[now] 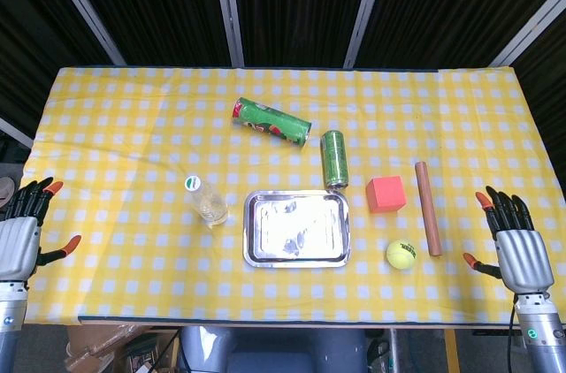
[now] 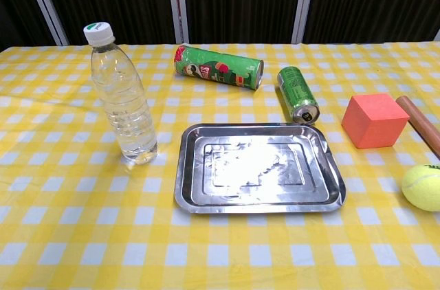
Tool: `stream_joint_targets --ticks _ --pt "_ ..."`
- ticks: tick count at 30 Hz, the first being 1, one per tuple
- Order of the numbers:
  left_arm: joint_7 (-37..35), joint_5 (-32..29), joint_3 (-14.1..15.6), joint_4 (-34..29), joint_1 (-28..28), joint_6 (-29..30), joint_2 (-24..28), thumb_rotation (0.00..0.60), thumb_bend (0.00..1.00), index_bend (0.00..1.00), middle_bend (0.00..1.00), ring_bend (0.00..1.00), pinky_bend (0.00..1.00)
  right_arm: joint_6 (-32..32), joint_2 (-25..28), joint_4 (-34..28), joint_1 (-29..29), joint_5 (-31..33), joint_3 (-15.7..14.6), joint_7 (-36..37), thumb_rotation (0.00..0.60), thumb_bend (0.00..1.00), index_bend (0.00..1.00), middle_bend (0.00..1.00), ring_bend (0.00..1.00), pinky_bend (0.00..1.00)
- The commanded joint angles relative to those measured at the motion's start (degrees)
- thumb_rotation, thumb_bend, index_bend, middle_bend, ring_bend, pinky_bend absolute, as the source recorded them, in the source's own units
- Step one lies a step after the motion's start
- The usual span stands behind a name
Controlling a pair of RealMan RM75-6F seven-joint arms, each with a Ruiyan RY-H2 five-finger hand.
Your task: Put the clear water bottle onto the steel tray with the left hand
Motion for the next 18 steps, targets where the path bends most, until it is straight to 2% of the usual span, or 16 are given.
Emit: stream_joint_targets --ticks 1,9,18 --pt "0.8 -0.3 0.0 -0.4 0.1 -0.3 0.1 0.600 0.26 0.11 0.05 0.00 0.00 0.2 0.2 0.0 -0.2 0.0 0.0 0.1 0.600 0.05 0.01 0.00 0.00 0.00" --pt "2.0 0.4 0.4 -1.8 0.1 -0.4 0.1 0.600 0.26 0.11 0.05 0.00 0.00 1.0 0.7 -0.4 -0.6 -0.1 0.1 0.7 0.600 0.05 0.01 0.00 0.00 0.00" --pt "-0.1 -0.1 0.0 -1.2 -0.3 -1.7 -0.2 0.600 0.26 0.11 0.04 0.00 0.00 0.6 0.7 -0.3 -0.9 0.3 -0.1 0.3 0.600 0.05 0.01 0.00 0.00 0.00"
